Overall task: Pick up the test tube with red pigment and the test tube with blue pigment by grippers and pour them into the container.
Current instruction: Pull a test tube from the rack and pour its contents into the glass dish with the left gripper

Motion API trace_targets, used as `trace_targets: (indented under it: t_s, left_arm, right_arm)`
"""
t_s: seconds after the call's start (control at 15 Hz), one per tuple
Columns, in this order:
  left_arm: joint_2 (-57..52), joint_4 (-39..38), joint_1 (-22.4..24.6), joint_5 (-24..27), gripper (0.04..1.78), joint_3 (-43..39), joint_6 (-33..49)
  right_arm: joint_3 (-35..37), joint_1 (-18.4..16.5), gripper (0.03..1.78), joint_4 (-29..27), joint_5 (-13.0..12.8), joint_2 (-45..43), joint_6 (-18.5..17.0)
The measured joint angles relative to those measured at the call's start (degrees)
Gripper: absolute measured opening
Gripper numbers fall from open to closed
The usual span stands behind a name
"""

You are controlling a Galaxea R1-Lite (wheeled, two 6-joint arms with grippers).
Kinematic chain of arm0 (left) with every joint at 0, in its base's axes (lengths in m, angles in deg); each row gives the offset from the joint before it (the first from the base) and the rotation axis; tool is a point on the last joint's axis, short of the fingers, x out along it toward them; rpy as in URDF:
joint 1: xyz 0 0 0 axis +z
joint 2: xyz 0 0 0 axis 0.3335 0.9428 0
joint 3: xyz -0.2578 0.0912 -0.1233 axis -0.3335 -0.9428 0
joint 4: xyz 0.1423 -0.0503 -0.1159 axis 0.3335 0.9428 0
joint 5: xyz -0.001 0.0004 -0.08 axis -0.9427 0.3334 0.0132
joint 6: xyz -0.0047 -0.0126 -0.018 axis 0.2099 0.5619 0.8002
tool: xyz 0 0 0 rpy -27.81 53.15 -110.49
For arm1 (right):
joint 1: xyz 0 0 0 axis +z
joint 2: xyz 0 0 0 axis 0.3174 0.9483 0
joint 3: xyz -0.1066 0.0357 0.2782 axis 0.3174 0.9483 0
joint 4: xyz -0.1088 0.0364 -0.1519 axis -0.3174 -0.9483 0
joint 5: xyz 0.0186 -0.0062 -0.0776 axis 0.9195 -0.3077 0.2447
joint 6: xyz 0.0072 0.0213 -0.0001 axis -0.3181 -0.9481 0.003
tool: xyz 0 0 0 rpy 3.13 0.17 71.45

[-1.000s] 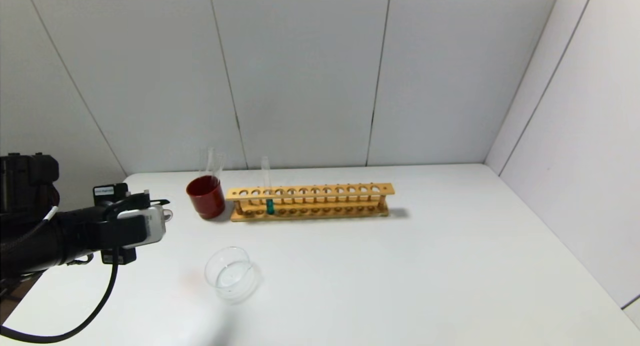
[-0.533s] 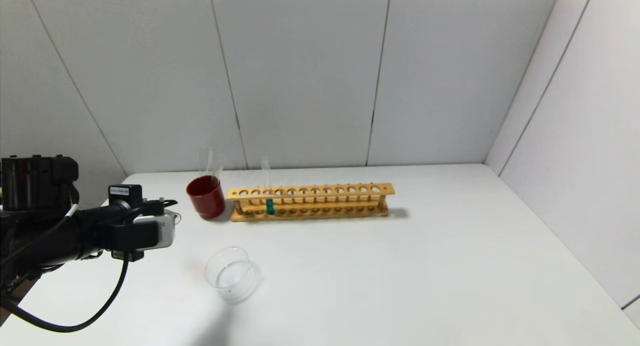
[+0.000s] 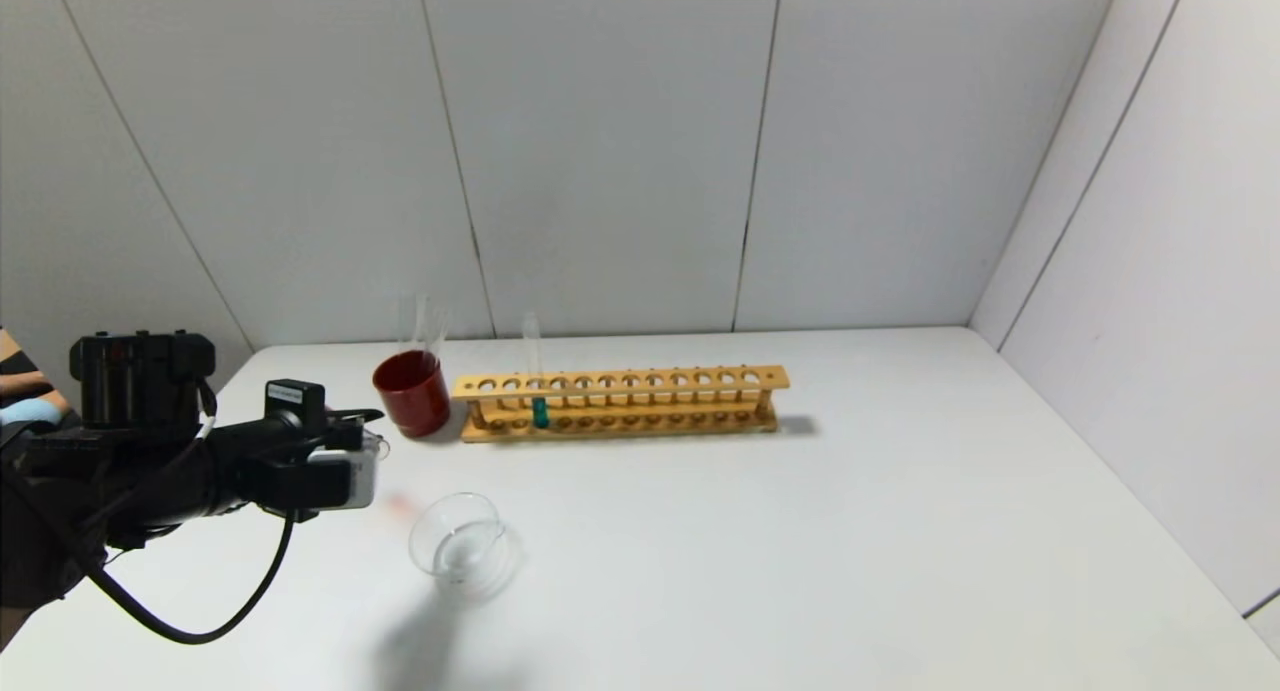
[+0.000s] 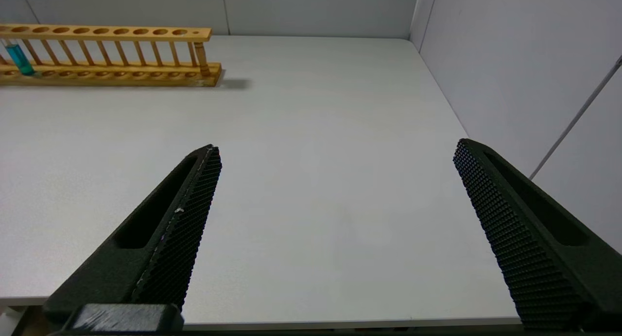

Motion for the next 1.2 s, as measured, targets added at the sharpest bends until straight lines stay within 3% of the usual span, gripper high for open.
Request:
trace_targets:
  t_s: [0.33,1.2]
  left_arm:
    - [5.3,-8.0,0.1,0.0,0.33,-0.1,-4.9]
    - [8.6,-7.6,-0.7,-0.5,0.33,0.7,-15.6]
  right_arm:
    - [0.0,0.0,1.75,0.0,0.0,0.0,0.0]
    - [0.0,0.0,1.75,0.0,0.0,0.0,0.0]
